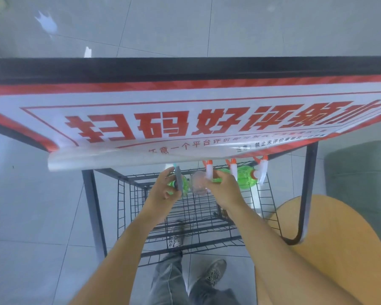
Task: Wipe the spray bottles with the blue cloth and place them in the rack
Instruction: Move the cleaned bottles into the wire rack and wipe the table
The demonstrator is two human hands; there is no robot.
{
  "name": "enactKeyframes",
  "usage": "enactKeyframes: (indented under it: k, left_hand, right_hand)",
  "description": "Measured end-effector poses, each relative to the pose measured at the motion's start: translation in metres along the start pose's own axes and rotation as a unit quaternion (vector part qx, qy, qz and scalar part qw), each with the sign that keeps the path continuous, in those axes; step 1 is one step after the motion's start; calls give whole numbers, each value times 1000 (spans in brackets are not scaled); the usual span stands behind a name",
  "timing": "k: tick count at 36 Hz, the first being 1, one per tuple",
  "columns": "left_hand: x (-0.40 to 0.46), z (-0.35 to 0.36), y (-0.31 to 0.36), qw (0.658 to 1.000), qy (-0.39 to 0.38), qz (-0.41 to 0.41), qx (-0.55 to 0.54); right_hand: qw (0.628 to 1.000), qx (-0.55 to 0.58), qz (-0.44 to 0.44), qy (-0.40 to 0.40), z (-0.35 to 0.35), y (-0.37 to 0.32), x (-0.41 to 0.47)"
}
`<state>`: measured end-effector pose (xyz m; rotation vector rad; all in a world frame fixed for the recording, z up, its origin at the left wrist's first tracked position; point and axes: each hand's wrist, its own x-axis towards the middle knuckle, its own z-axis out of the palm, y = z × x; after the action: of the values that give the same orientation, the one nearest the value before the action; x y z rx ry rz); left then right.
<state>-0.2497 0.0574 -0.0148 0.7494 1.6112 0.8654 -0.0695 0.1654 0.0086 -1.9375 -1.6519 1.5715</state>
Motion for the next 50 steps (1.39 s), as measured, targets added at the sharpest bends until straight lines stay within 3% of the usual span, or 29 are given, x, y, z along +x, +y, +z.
enactKeyframes:
  k: [11,15,21,26,33,42,50]
  left_hand:
    - [-9,-2,-1,996,65,-26,-47]
    - [-23,-3,-4,990,128,-32,-38]
    - [-49,18,6,991,136,13,-5]
    - [-70,55,19,994,80,75,12]
    - [-94,150,51,988,-64,122,73]
    - [-127,285,68,955,-217,142,142]
    - [-171,390,59,906,-330,160,209]
  right_hand:
    - [999,-30,-15,-1,-9,5,-13]
    - [998,-43,-40,8,-13,6,-26]
    - [998,-6,-66,14,-32,23,-57]
    - [998,30,-52,28,-61,48,-92]
    - [995,74,-20,62,-117,107,-152]
    - [973,131,47,182,-194,209,-231]
    - [938,174,117,276,-235,310,-307]
